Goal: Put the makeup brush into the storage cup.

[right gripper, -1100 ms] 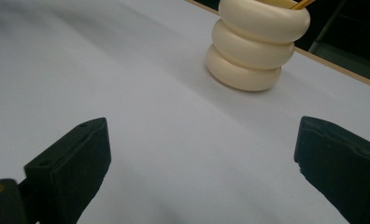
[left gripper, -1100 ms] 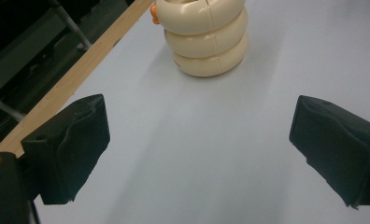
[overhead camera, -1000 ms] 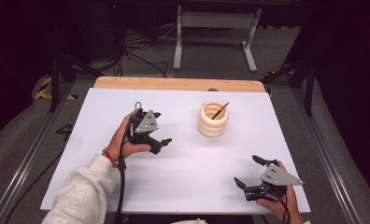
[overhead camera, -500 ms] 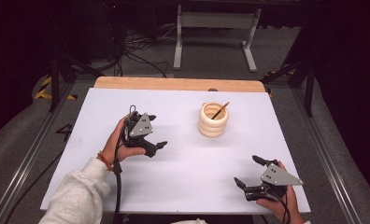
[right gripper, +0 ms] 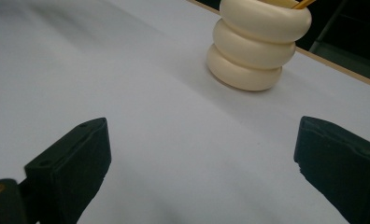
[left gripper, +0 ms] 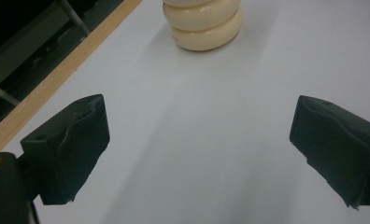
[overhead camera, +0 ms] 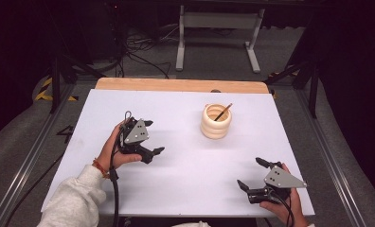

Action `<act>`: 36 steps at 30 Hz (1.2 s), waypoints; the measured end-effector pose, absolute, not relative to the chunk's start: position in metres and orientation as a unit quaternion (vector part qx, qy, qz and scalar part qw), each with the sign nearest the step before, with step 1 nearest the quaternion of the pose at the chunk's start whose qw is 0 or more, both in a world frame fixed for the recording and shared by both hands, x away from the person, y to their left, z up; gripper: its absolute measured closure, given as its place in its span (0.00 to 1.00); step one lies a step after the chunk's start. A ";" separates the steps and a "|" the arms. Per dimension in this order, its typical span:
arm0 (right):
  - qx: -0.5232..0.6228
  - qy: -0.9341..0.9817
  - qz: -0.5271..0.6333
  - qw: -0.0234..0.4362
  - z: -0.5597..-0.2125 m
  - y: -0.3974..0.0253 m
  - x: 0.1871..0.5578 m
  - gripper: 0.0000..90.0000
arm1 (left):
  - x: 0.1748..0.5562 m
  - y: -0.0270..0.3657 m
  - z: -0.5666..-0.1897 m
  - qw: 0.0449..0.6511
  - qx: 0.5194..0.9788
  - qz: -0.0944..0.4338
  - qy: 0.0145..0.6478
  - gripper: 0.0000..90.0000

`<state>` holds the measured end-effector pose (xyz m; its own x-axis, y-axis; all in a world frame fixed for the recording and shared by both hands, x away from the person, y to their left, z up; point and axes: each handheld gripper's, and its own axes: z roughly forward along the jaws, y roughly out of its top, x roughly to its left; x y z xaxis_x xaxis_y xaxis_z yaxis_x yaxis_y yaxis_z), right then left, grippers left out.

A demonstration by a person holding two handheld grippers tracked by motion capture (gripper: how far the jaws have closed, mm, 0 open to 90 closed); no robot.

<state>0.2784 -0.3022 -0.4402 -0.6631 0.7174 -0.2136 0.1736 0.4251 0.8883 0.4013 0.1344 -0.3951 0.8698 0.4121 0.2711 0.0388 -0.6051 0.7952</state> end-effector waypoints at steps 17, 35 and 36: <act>0.281 0.791 0.455 0.298 -0.440 -0.302 0.278 0.05 | 0.390 0.149 -0.403 0.419 0.872 0.214 0.138 0.06; 0.281 0.792 0.454 0.296 -0.440 -0.301 0.278 0.05 | 0.376 0.161 -0.411 0.409 0.875 0.218 0.141 0.06; 0.281 0.792 0.455 0.296 -0.440 -0.301 0.278 0.05 | 0.376 0.162 -0.412 0.410 0.874 0.219 0.142 0.06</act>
<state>0.2780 -0.3009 -0.4404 -0.6676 0.7133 -0.2134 0.1756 0.4293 0.8859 0.3755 0.1616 -0.4119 0.8639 0.4273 0.2667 0.0676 -0.6230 0.7793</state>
